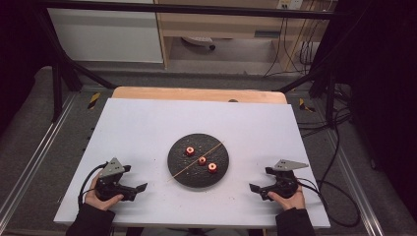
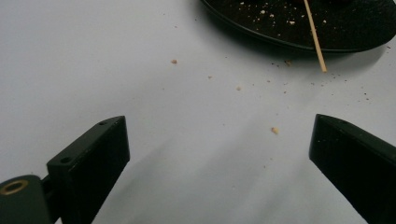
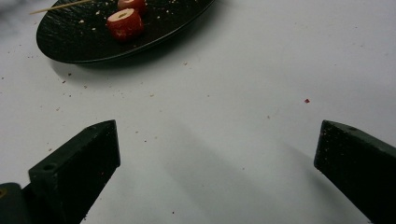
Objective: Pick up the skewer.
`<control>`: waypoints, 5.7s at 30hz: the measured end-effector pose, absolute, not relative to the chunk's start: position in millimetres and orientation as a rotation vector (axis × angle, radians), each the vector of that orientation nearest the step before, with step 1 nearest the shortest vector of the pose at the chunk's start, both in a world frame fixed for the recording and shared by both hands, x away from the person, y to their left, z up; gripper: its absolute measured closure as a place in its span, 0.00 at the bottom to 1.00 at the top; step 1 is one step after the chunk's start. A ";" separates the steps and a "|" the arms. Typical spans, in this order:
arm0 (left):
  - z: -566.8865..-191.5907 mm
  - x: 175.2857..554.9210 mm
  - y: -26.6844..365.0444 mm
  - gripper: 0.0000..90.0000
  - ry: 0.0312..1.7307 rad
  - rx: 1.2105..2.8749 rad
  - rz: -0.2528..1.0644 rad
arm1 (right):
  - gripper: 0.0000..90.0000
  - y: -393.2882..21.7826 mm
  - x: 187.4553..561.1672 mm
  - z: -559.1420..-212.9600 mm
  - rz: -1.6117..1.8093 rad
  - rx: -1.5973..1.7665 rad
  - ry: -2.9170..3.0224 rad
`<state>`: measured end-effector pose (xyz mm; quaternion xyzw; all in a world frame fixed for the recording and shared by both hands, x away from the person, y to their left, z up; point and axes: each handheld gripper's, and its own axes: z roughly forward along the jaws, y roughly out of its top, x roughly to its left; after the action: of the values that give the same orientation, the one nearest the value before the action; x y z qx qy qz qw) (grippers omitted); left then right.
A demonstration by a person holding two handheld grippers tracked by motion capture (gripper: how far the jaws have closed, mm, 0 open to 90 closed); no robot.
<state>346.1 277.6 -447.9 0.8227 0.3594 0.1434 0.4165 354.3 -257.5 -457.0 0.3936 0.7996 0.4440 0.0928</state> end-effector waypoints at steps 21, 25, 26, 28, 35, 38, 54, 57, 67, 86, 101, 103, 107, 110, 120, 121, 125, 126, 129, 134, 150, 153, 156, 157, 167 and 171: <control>-444.2 344.2 261.3 0.06 0.871 2.099 0.341 | 0.01 -257.8 354.1 -456.4 1.321 1.171 2.371; -442.8 343.4 256.6 0.06 0.868 2.105 0.337 | 0.01 -257.7 354.0 -456.3 1.319 1.175 2.374; -442.1 343.3 255.6 0.06 0.867 2.108 0.338 | 0.01 -257.9 354.0 -456.3 1.319 1.173 2.370; -440.8 343.2 253.3 0.06 0.866 2.108 0.340 | 0.01 -257.9 354.0 -456.2 1.319 1.174 2.371; -435.2 343.1 246.8 0.06 0.862 2.115 0.342 | 0.01 -257.8 354.0 -456.3 1.312 1.174 2.375; -433.5 343.5 243.1 0.06 0.863 2.120 0.337 | 0.01 -257.9 353.9 -456.4 1.313 1.170 2.374; -414.3 349.3 212.3 0.07 0.821 2.143 0.352 | 0.01 -257.7 353.9 -456.3 1.310 1.175 2.379; -410.0 351.6 203.0 0.07 0.806 2.156 0.358 | 0.01 -257.9 353.8 -456.0 1.312 1.179 2.375; -404.1 363.3 178.9 0.08 0.804 2.188 0.351 | 0.01 -258.2 353.8 -455.9 1.309 1.174 2.379; -407.3 386.2 138.7 0.30 0.831 2.309 0.309 | 0.01 -257.4 354.0 -456.7 1.302 1.180 2.387; -415.7 397.3 122.5 0.69 0.814 2.397 0.245 | 0.01 -257.6 354.1 -456.6 1.304 1.180 2.390; -416.7 398.0 121.0 0.72 0.819 2.409 0.241 | 0.01 -257.4 354.0 -456.7 1.305 1.181 2.391; -418.0 399.2 119.6 0.80 0.824 2.426 0.238 | 0.01 -257.6 354.1 -456.6 1.305 1.179 2.391; -418.1 399.7 119.2 0.84 0.826 2.429 0.221 | 0.01 -257.5 354.1 -456.7 1.306 1.179 2.391; -419.1 398.8 114.9 0.96 0.821 2.447 0.236 | 0.01 -257.2 354.2 -457.1 1.304 1.180 2.397; -419.3 398.6 114.5 0.96 0.820 2.450 0.239 | 0.01 -257.2 354.2 -457.1 1.304 1.180 2.397; -419.1 397.4 114.2 0.97 0.821 2.448 0.245 | 0.01 -257.2 354.1 -457.0 1.306 1.183 2.395; -418.9 397.2 114.4 0.97 0.819 2.447 0.247 | 0.01 -257.2 354.1 -457.0 1.306 1.183 2.396; -418.2 396.3 115.0 0.97 0.818 2.439 0.247 | 0.01 -257.2 354.2 -457.1 1.304 1.182 2.397; -416.6 394.1 118.0 0.98 0.817 2.422 0.249 | 0.01 -257.3 354.0 -456.9 1.306 1.180 2.394; -407.0 370.8 150.6 0.98 0.848 2.276 0.294 | 0.01 -257.3 354.3 -456.7 1.310 1.194 2.388; -406.3 364.0 157.2 0.98 0.851 2.250 0.306 | 0.01 -257.3 354.3 -456.6 1.312 1.196 2.387; -408.5 357.4 163.9 0.98 0.853 2.228 0.307 | 0.01 -257.3 354.4 -456.2 1.315 1.202 2.386; -409.4 355.2 166.2 0.98 0.855 2.222 0.307 | 0.01 -257.3 354.5 -455.9 1.315 1.205 2.389; -418.8 338.5 189.6 0.98 0.881 2.160 0.323 | 0.01 -256.0 355.8 -452.4 1.300 1.250 2.381; -423.5 335.3 200.8 0.98 0.893 2.131 0.317 | 0.01 -252.1 359.1 -448.3 1.283 1.257 2.387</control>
<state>335.3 200.8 -423.5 0.8400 0.3518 0.1249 0.3936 359.1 -252.1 -448.3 0.4195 0.7968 0.4281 0.0770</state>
